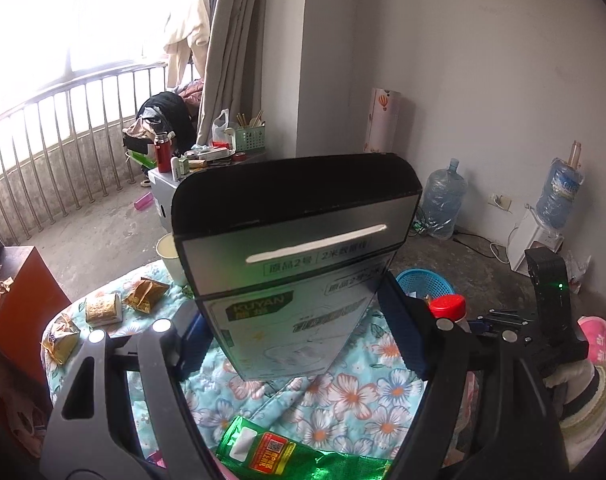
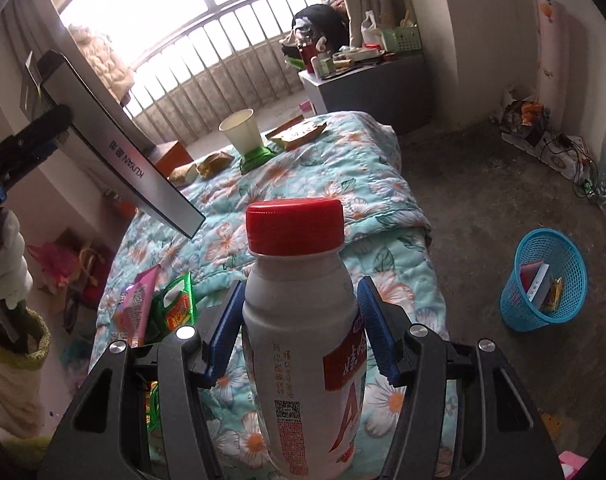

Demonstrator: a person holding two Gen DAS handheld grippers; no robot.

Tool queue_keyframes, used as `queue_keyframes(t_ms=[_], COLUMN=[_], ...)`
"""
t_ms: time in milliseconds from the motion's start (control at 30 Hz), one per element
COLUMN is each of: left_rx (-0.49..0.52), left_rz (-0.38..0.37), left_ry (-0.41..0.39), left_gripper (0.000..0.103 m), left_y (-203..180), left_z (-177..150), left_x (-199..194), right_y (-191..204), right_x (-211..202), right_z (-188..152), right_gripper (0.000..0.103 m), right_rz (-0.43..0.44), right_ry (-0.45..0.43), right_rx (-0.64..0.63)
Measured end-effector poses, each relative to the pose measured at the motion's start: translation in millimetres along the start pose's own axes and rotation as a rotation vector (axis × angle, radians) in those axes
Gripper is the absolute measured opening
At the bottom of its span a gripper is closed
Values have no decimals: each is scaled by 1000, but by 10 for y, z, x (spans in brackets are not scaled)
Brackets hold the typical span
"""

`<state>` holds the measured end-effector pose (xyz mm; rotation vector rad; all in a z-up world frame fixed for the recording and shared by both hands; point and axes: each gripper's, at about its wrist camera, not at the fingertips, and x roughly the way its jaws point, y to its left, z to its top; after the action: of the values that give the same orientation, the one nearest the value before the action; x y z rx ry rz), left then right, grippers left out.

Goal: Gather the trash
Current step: 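Grasp the white KUYAN charger box with the left tool and lift it, then carry box and AD bottle over the blue wastebasket and open both tools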

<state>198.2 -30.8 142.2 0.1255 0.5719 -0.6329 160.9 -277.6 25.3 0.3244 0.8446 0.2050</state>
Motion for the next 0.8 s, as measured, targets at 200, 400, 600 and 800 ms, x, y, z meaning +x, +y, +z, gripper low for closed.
queue_keyframes(t_ms=[200,400,600,800], left_rx=[25,38,99,203], left_rz=[-37,-158,-291,-383], left_ry=[-4,27,85,195], left_gripper=[72,72,72,72], left_y=[-379,-871,-1591,-2464], left_z=[23,198,470,557], left_x=[86,406,981,1948], right_y=[-214,-650,-1433,-2369], right_x=[-365,-949,-1589,-1676], right_z=[-34,37,138,164], right_gripper=[56,56,56,56], right_rz=[15,-30,-218,-301], right_ry=[-102,-209,-304,-319], right_rx=[31,73,143,283])
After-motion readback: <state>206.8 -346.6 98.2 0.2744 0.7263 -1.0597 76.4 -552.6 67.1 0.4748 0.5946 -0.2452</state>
